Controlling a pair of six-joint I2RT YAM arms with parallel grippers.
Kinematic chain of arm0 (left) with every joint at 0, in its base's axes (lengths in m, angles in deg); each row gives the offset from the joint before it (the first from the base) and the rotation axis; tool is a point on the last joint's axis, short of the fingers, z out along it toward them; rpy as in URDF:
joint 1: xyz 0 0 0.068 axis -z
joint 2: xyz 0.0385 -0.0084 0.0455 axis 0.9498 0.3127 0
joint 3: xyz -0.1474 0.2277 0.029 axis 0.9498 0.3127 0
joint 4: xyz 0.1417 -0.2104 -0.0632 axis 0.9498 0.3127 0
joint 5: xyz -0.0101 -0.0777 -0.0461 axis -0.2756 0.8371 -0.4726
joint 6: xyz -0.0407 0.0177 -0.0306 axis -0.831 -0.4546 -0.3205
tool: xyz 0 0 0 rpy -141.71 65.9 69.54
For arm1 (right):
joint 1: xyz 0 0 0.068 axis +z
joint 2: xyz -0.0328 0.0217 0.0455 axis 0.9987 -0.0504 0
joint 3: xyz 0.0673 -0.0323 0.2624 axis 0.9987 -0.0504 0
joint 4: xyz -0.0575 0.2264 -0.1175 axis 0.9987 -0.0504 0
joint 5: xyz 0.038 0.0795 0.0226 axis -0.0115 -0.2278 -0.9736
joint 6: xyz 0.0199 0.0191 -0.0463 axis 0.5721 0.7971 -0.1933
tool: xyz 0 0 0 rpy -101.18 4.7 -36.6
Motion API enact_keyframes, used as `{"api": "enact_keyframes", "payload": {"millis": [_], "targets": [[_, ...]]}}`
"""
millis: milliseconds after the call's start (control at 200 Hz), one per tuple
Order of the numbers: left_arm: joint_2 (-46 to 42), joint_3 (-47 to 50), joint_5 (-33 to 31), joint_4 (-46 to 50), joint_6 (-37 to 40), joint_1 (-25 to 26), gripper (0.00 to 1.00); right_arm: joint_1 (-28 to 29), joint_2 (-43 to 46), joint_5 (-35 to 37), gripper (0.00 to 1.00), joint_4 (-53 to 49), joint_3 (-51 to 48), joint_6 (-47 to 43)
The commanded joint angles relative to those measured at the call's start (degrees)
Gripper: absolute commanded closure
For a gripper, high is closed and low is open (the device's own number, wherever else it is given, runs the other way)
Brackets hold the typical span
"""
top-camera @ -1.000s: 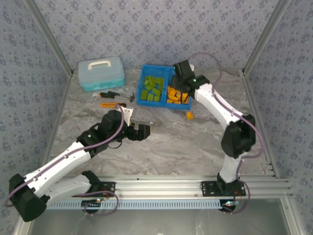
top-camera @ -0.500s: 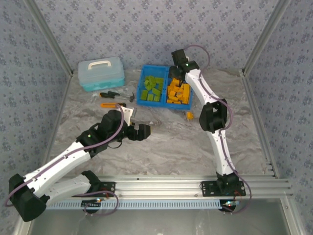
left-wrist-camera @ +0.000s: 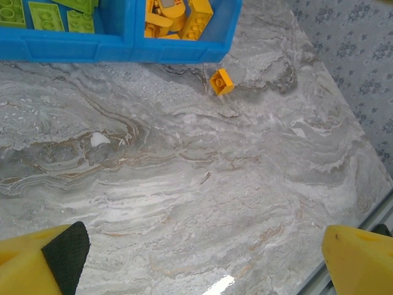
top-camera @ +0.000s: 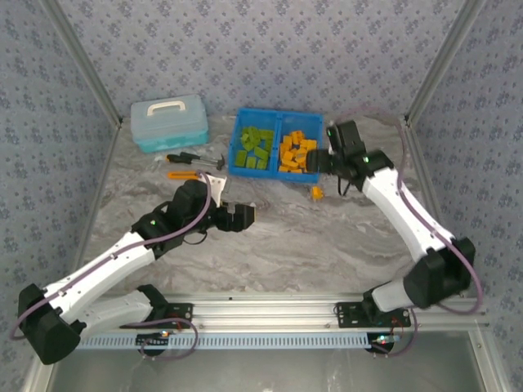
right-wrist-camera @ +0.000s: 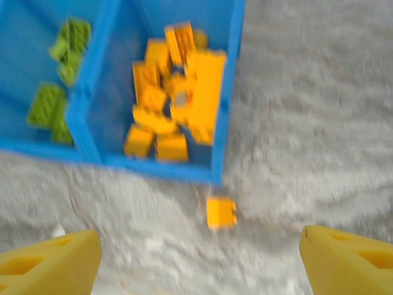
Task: Sort the legos into containers by color
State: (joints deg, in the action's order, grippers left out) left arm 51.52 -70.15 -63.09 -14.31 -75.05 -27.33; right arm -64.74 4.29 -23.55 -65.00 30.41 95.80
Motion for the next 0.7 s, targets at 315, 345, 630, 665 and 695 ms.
{"api": "enact_keyframes", "payload": {"millis": [315,345,630,665,695], "targets": [[3.9,-4.1,1.8,-3.2,0.1,1.6,0.01,-1.3,-10.2,-2.1,0.06,18.5,-17.5,-0.4],[3.9,-4.1,1.7,-3.4,-0.1,1.7,0.01,-1.9,-12.3,-1.9,0.07,18.9,-16.8,0.6],[3.5,-4.7,-0.1,-1.8,0.4,3.1,0.01,-3.7,-24.0,-6.8,0.30,24.4,-12.7,1.3],[3.4,-4.8,-0.2,-1.6,0.4,3.2,0.01,-3.7,-24.8,-7.0,0.33,24.5,-12.3,1.3],[3.4,-4.8,-0.3,-1.6,0.5,3.2,0.01,-3.7,-25.2,-7.0,0.33,24.6,-12.2,1.2]]}}
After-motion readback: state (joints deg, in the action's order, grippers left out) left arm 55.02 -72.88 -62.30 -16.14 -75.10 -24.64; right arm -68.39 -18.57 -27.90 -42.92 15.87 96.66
